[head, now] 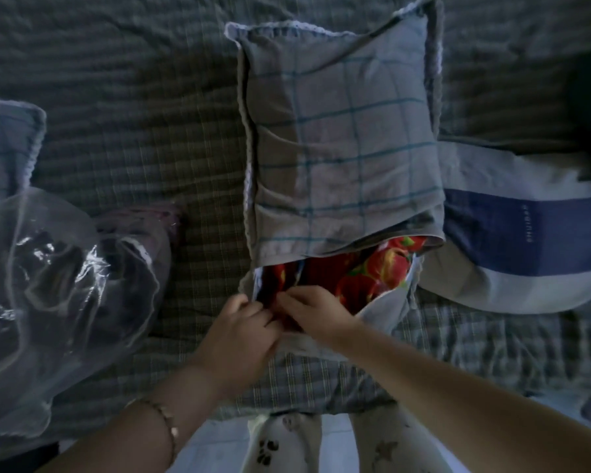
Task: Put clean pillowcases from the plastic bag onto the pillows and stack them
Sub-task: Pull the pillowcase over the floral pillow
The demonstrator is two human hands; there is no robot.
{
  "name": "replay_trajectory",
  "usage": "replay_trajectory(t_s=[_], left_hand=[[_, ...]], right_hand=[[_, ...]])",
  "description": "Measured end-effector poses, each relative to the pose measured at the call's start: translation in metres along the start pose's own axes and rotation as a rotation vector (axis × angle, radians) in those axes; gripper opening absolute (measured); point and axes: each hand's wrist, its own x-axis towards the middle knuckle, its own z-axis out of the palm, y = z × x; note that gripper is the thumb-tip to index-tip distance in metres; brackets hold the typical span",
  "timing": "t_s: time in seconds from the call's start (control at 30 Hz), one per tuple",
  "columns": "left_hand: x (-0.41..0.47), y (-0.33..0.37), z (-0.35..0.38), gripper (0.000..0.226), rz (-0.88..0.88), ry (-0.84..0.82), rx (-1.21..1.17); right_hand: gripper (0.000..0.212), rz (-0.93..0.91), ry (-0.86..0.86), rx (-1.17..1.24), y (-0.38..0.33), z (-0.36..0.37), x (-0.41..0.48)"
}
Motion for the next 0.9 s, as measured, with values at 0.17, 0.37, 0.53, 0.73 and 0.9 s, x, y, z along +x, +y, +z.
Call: replay_trajectory(t_s=[0.17, 0.37, 0.53, 0.73, 0.9], left_hand=[[0.018, 0.006, -0.005, 0.031, 0.013, -0.097, -0.007], [0.092, 0.06, -0.013, 0.031, 0.035, -0.038, -0.063], [0.176, 0.124, -0.002, 0.046, -0.044, -0.301, 0.022], [0.185, 0.103, 0.001, 0.026, -0.294, -0.354, -0.139], [0.143, 0.112, -0.018, 0.02, -0.188, -0.344, -0.573]], right_hand=[[0.017, 0.154, -0.161, -0.54, 0.069, -0.05, -0.096], [0.031, 0.114, 0.109, -0.528, 0.108, -0.071, -0.133], [0.024, -0.022, 0.198, -0.419, 0.113, -0.079, -0.147], [0.021, -0.027, 0.197, -0.385, 0.123, -0.088, -0.158], [0.01, -0.009, 0.172, -0.317, 0.115, -0.089, -0.166]])
